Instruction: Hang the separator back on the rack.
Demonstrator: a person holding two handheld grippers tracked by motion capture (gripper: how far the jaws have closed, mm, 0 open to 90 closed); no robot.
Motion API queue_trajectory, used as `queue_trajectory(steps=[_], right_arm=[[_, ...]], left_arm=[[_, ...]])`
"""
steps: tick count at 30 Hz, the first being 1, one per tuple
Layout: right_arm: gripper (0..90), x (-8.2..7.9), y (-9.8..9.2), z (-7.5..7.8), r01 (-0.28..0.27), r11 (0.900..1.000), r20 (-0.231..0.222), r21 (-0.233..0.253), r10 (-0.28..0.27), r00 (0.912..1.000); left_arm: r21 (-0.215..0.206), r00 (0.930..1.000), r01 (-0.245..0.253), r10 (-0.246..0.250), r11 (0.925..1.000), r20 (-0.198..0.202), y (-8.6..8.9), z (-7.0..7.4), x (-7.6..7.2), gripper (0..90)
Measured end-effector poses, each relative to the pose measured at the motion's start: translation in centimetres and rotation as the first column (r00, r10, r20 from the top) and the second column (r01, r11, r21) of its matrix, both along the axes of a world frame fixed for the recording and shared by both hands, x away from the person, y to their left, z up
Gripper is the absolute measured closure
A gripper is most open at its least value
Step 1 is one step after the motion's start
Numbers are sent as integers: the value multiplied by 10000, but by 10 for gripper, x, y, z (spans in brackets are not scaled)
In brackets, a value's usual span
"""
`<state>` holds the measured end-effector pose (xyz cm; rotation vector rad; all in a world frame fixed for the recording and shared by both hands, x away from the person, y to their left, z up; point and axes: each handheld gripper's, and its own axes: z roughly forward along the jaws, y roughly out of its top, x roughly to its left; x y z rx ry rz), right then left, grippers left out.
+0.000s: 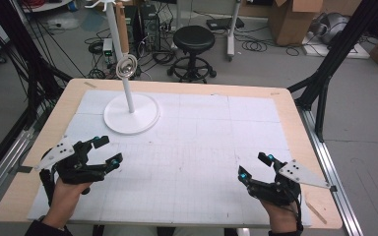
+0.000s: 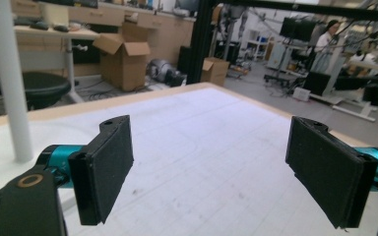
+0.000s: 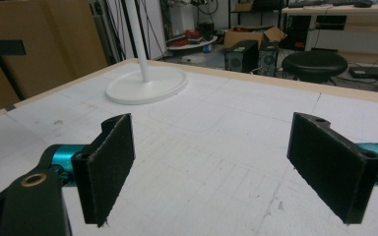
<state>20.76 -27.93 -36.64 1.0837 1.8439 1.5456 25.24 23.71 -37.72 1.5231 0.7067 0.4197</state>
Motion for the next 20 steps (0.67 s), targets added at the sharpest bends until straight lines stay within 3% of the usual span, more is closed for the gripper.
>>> queue_trajectory(steps=[20], right_arm=[[166, -1, 0, -2, -41, 9999, 24, 140, 41, 10000]], left_arm=[[-94, 9997, -183, 182, 9998, -134, 4, 0, -3, 189]])
